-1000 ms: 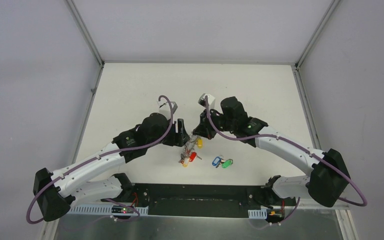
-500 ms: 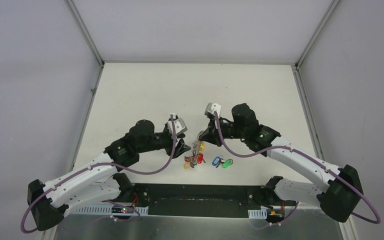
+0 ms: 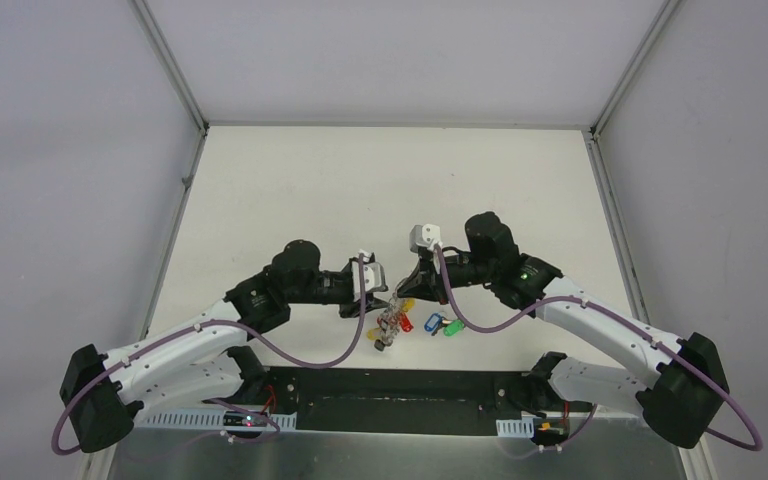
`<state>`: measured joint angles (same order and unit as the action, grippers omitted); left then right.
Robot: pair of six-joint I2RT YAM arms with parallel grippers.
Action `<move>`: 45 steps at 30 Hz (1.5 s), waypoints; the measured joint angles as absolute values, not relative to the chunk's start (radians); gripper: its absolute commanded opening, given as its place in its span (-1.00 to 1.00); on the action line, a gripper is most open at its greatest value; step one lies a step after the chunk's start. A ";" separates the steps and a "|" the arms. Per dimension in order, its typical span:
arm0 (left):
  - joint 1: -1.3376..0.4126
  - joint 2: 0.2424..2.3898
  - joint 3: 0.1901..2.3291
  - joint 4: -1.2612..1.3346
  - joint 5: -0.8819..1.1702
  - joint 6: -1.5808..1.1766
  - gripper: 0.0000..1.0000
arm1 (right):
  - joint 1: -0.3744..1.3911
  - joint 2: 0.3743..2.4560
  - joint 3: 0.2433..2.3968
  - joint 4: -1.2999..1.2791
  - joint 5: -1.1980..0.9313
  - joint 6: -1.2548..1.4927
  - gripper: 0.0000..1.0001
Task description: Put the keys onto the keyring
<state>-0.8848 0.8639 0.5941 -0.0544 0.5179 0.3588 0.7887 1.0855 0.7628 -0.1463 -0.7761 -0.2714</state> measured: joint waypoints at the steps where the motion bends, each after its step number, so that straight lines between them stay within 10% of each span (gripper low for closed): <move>1: -0.885 0.877 0.595 -0.054 0.530 0.360 -0.31 | 0.789 1.085 0.763 -0.146 -0.782 -0.274 -1.00; 29: -0.885 0.944 0.609 0.046 0.567 0.330 -0.51 | 0.785 1.090 0.763 -0.143 -0.819 -0.283 -1.00; 34: -0.885 0.944 0.609 0.046 0.576 0.327 -1.00 | 0.785 1.092 0.763 -0.141 -0.822 -0.282 -1.00; 40: -0.885 0.944 0.609 0.046 0.578 0.324 -1.00 | 0.783 1.093 0.763 -0.136 -0.818 -0.277 -1.00; 45: -0.885 0.935 0.609 0.045 0.538 0.284 -1.00 | 0.783 1.093 0.763 -0.123 -0.788 -0.253 -0.10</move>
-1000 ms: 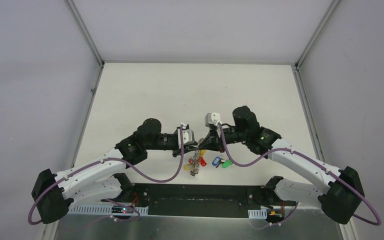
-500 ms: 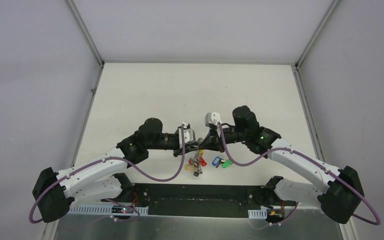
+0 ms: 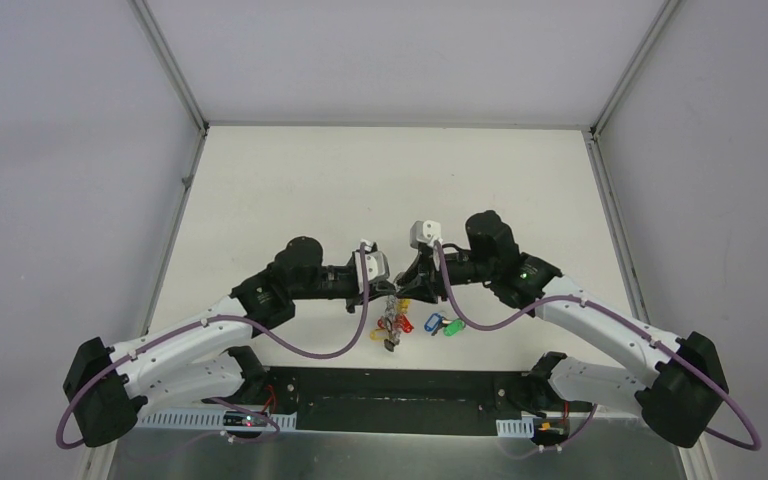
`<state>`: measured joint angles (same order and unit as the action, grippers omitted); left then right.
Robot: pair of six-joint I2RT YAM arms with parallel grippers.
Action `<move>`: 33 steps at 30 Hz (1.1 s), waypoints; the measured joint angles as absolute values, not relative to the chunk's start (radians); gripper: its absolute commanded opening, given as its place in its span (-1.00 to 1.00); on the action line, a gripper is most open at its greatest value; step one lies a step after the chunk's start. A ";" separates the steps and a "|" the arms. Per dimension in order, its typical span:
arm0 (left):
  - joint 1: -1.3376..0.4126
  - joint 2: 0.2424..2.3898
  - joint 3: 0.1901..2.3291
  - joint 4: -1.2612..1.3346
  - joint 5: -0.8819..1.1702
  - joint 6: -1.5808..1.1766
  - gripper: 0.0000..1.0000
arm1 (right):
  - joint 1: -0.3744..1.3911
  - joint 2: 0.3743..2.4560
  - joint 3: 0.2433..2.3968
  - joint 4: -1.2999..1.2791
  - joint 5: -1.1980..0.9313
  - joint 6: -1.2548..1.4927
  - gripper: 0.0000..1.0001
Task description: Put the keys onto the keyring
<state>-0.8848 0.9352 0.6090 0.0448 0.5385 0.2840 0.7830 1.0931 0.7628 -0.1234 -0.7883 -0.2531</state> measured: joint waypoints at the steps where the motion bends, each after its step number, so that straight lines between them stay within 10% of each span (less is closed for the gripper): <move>1: -0.885 0.929 0.609 0.043 0.523 0.273 -1.00 | 0.783 1.092 0.763 -0.119 -0.774 -0.250 0.06; 8: -0.885 0.866 0.593 0.032 0.392 0.165 -1.00 | 0.783 1.039 0.754 -0.086 -0.658 -0.202 0.35; 23: -0.885 0.824 0.573 0.031 0.310 0.065 -1.00 | 0.783 1.084 0.741 -0.005 -0.649 -0.114 -0.15; 29: -0.885 0.824 0.573 0.031 0.293 0.061 -1.00 | 0.783 1.116 0.741 0.001 -0.673 -0.107 -0.98; 33: -0.885 0.824 0.569 0.031 0.287 0.058 -1.00 | 0.783 1.137 0.742 0.004 -0.709 -0.102 -1.00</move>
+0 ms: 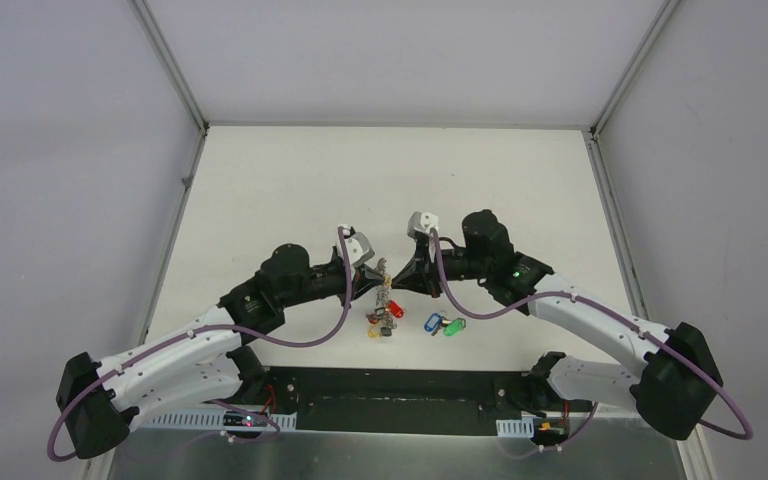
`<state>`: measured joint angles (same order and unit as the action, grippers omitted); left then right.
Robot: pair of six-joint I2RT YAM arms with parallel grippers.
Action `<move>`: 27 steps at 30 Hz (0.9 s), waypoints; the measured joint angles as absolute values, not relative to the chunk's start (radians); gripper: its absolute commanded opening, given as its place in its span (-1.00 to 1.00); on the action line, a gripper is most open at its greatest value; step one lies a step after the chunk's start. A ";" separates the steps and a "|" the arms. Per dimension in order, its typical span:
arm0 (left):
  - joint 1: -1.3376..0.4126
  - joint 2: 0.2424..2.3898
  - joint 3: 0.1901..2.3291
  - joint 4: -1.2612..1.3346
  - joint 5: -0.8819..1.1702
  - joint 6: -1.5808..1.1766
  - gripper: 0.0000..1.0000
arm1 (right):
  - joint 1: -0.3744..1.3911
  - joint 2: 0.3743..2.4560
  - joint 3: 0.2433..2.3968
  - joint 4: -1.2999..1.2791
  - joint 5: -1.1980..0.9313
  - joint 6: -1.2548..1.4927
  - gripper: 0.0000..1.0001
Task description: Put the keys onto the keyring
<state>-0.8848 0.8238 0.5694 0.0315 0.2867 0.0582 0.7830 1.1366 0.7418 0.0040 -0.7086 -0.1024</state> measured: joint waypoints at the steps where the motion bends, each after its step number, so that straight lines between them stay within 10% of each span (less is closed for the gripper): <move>1: -0.885 0.823 0.566 0.035 0.285 0.057 -1.00 | 0.783 1.139 0.742 0.003 -0.720 -0.102 -1.00; 12: -0.891 0.815 0.558 0.053 0.251 0.017 -1.00 | 0.783 1.121 0.724 0.038 -0.823 -0.107 -0.95; 27: -0.891 0.815 0.547 0.052 0.196 -0.019 -1.00 | 0.803 1.135 0.725 -0.002 -0.959 -0.160 -0.10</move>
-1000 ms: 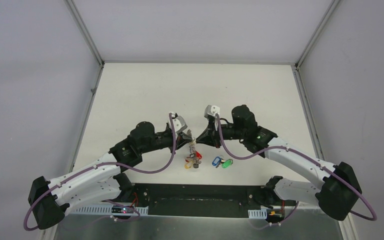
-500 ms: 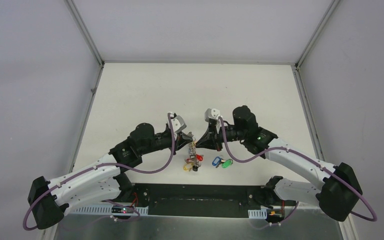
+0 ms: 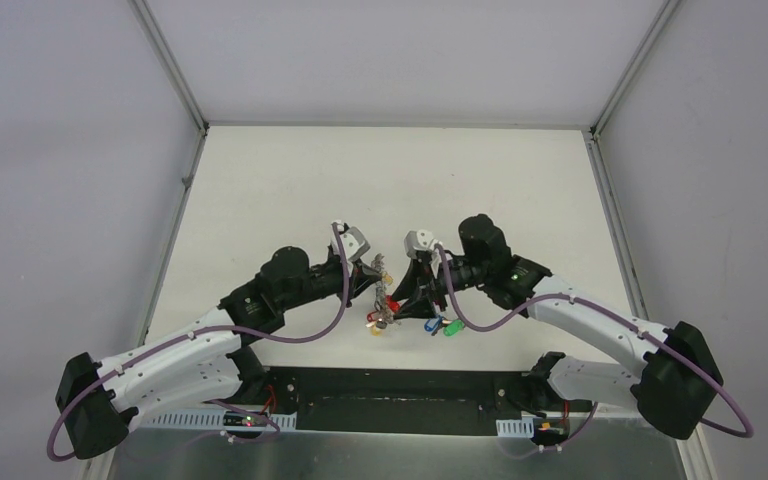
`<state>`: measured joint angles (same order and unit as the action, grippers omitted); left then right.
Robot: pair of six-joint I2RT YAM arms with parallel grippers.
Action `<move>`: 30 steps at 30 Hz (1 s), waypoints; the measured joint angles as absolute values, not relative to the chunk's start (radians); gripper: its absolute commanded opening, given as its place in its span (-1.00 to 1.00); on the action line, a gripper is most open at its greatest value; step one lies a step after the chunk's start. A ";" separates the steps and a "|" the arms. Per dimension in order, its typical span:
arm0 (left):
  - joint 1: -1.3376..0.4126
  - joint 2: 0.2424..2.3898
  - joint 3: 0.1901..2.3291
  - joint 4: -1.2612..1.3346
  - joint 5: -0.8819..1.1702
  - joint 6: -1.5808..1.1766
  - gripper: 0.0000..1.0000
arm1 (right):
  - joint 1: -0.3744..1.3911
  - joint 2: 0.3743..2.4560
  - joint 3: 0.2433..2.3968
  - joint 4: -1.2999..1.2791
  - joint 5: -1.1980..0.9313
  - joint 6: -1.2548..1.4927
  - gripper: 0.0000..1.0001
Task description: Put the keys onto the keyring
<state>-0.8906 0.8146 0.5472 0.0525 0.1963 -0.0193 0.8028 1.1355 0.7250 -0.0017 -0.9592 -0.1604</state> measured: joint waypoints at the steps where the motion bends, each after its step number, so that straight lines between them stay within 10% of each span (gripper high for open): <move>1: -0.891 0.814 0.543 0.052 0.191 -0.020 -1.00 | 0.804 1.138 0.725 -0.022 -0.968 -0.173 -0.08; 30: -0.891 0.606 0.337 0.322 0.289 0.174 -1.00 | 0.628 1.009 0.597 0.048 -0.656 0.143 0.20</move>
<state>-0.8906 0.6060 0.3370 0.3222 0.2890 0.1738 0.6281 1.0092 0.5972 0.0483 -0.6556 0.1432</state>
